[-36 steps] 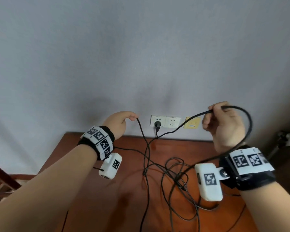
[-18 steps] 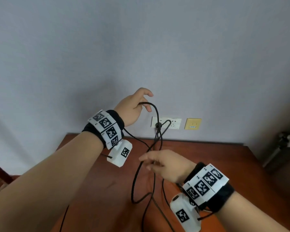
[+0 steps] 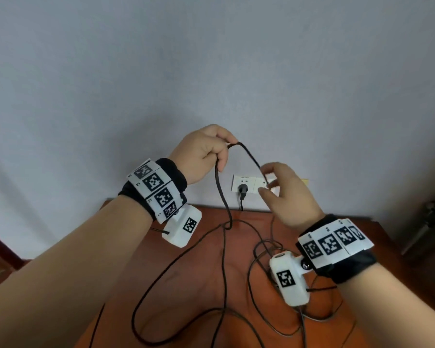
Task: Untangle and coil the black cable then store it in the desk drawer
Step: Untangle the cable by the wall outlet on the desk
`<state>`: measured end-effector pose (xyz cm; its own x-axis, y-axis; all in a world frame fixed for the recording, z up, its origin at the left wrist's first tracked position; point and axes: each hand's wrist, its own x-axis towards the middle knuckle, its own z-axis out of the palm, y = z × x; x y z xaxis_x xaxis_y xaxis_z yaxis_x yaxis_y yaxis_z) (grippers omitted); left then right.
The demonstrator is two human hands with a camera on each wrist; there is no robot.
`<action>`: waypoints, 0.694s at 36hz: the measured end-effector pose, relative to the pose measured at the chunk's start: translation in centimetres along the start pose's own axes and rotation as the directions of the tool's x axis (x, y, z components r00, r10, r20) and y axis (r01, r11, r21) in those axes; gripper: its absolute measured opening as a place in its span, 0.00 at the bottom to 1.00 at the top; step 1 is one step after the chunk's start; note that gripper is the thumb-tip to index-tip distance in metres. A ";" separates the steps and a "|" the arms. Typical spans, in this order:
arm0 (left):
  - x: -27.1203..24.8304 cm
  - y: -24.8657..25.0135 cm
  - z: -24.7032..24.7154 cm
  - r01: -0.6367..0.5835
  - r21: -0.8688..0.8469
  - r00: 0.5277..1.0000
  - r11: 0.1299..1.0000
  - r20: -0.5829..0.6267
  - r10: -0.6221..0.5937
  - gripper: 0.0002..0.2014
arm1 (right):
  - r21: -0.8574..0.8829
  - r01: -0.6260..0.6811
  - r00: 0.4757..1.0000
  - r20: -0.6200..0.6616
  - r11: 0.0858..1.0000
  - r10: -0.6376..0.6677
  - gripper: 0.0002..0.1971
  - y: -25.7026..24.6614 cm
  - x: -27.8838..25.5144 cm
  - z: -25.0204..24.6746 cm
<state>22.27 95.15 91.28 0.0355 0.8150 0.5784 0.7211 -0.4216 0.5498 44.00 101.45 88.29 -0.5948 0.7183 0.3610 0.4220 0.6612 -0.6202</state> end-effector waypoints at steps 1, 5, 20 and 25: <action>0.0 0.3 0.1 -0.021 -0.036 1.000 0.999 0.006 0.021 0.24 | -0.004 0.008 1.000 -0.027 1.000 -0.008 0.24 -0.1 0.3 0.2; -0.1 1.6 0.6 -0.022 -0.236 1.000 0.972 0.007 0.024 0.22 | -0.017 -0.013 0.995 -0.103 1.000 0.011 0.39 0.0 1.4 0.6; -1.6 1.9 -0.1 0.611 -0.453 0.786 0.650 0.245 -0.568 0.10 | -0.102 -0.024 0.996 -0.092 0.995 0.014 0.12 1.0 2.2 0.0; -1.9 2.0 0.5 0.605 -0.207 0.767 0.769 0.412 -0.492 0.21 | -0.009 -0.070 0.991 -0.119 0.998 0.068 0.12 1.1 2.1 -0.8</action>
<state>23.99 92.98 90.93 -0.0428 0.9962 -0.0757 0.4325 0.0867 0.8975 43.77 103.91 88.96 -0.4792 0.7822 0.3981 0.4684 0.6115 -0.6377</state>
